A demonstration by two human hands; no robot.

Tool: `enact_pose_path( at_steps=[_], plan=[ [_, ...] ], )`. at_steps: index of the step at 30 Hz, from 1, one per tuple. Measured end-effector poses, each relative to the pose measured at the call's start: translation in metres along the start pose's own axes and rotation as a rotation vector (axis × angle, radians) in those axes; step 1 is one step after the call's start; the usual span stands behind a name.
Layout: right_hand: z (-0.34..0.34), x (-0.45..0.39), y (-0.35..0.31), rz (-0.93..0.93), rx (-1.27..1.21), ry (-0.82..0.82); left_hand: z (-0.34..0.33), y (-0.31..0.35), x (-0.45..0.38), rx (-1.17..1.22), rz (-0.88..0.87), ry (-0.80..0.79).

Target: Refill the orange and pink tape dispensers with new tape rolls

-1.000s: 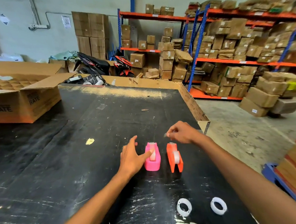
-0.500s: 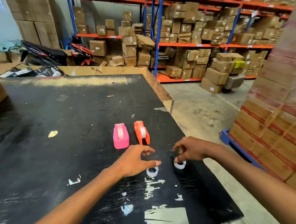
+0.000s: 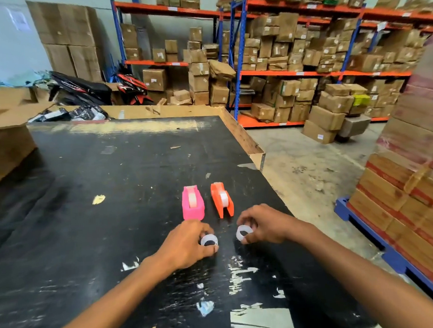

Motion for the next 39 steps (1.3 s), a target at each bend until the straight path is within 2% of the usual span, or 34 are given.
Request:
enact_pose_path(
  at_steps=[6, 13, 19, 29, 39],
  plan=[
    [-0.017, -0.051, -0.070, 0.209, 0.000, -0.039, 0.041, -0.070, 0.010, -0.101, 0.163, 0.107],
    [-0.033, -0.117, -0.125, 0.345, 0.290, 0.015, 0.068, -0.120, 0.003, -0.198, 0.286, 0.079],
    [-0.048, -0.153, -0.132, 0.298, 0.507, -0.062, 0.069, -0.130, -0.009, -0.235, 0.287, -0.002],
    [-0.053, -0.162, -0.127, 0.284, 0.519, -0.106, 0.060, -0.132, -0.018, -0.261, 0.280, -0.088],
    [-0.055, -0.149, -0.132, 0.327, 0.609, -0.078, 0.056, -0.130, -0.010, -0.175, 0.316, -0.059]
  ],
)
Point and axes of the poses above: each hand's wrist, its own x-axis away from the middle knuckle, its own z-axis out of the back of the hand, y = z × x, the point moved 2 cm from there along -x, towards the middle knuckle, and after that the axes turned 8 degrees about -x, right-handed, at the moved point
